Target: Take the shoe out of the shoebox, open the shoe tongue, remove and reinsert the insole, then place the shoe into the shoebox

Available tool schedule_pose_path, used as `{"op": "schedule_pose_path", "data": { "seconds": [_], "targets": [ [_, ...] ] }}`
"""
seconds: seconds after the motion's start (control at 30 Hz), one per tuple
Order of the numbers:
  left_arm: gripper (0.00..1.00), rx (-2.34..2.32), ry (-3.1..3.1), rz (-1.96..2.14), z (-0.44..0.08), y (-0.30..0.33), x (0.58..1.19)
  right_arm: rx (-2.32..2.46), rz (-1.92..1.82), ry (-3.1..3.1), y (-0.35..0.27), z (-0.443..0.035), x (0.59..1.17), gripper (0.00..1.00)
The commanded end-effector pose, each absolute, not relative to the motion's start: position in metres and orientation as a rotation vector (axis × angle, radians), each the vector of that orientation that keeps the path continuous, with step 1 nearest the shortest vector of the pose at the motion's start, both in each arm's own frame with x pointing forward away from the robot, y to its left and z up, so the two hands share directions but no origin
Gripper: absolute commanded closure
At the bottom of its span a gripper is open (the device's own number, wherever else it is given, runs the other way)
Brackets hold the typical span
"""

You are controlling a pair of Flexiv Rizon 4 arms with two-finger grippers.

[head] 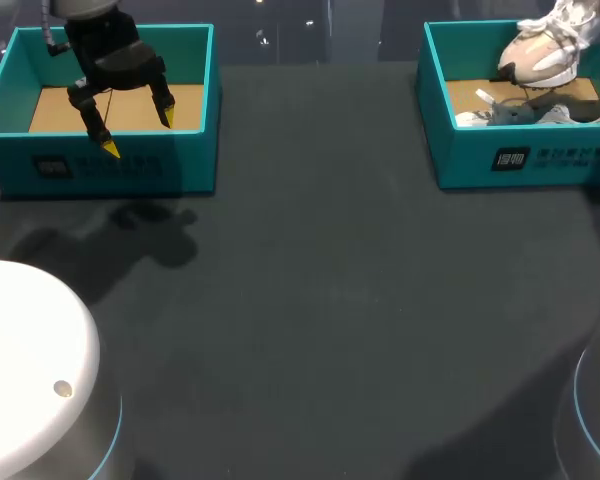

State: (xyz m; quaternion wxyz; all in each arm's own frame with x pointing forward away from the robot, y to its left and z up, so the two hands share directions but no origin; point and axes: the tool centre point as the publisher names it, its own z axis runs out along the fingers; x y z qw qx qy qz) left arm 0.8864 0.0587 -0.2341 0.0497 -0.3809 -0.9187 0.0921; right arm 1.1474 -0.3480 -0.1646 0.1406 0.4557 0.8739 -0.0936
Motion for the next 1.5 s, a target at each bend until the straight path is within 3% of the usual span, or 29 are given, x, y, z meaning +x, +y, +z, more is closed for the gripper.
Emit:
{"op": "schedule_pose_path", "data": {
  "seconds": [0.03,0.4,0.77,1.5],
  "targets": [
    [0.00,-1.162,-2.801,0.278,-0.234,0.060,0.885,1.402,-0.297,2.394,-0.342,-0.161,1.142,1.00],
    [0.00,-1.162,-2.801,0.278,-0.234,0.060,0.885,1.402,-0.297,2.394,-0.342,-0.161,1.142,1.00],
    [0.00,-1.162,-2.801,0.278,-0.234,0.060,0.885,1.736,-0.217,2.243,-0.350,-0.189,1.139,1.00],
    [0.00,-1.162,-2.801,0.278,-0.234,0.060,0.885,1.955,-0.301,2.067,-0.356,-0.240,1.144,1.00]
  ]
}}
